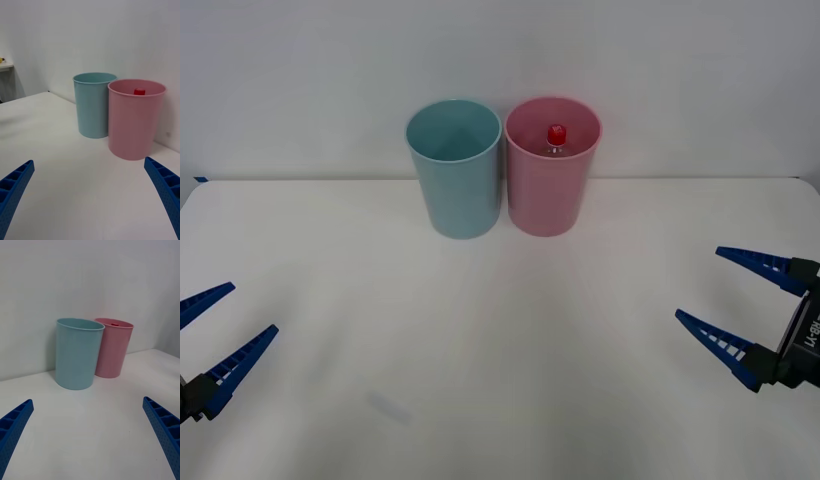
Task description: Grasp the object on the table and drop it into the matching bin: aluminum can to the light blue bin, PET bottle to the pink bin.
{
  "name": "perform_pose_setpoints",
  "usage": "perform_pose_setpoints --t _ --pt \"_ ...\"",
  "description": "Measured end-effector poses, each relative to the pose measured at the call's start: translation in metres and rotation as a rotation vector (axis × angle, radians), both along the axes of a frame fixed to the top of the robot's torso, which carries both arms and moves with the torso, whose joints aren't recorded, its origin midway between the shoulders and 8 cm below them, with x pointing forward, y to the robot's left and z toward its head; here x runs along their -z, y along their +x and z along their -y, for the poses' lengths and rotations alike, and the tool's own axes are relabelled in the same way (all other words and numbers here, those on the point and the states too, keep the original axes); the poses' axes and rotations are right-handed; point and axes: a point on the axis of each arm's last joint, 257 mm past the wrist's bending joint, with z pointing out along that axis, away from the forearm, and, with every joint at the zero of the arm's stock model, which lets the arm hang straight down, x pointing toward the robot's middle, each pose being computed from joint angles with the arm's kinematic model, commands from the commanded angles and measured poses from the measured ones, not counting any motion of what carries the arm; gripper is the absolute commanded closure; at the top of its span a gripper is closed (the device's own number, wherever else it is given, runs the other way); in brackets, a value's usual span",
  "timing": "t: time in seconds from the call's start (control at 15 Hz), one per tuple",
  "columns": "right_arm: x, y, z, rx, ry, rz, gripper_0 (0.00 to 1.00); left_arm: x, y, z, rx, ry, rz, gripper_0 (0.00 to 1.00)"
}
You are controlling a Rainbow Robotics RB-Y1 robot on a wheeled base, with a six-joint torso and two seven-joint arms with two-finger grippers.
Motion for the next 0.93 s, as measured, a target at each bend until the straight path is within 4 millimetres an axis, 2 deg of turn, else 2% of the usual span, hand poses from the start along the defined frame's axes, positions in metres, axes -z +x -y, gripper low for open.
perform_pose_setpoints --t 0.2,0.47,0.67,0.93 --pt "0.016 -0.017 0.023 0.069 0.015 -0.038 0.0 0.0 0.0 0.0 0.0 0.0 0.0 0.0" --pt "0.027 -0.035 0.041 0.133 0.051 -0.071 0.0 0.0 0.0 0.0 0.0 0.0 0.0 0.0" --pt "0.031 -0.045 0.049 0.156 0.065 -0.09 0.0 0.0 0.0 0.0 0.0 0.0 0.0 0.0" --pt "0.032 -0.048 0.05 0.158 0.067 -0.096 0.0 0.0 0.0 0.0 0.0 0.0 0.0 0.0"
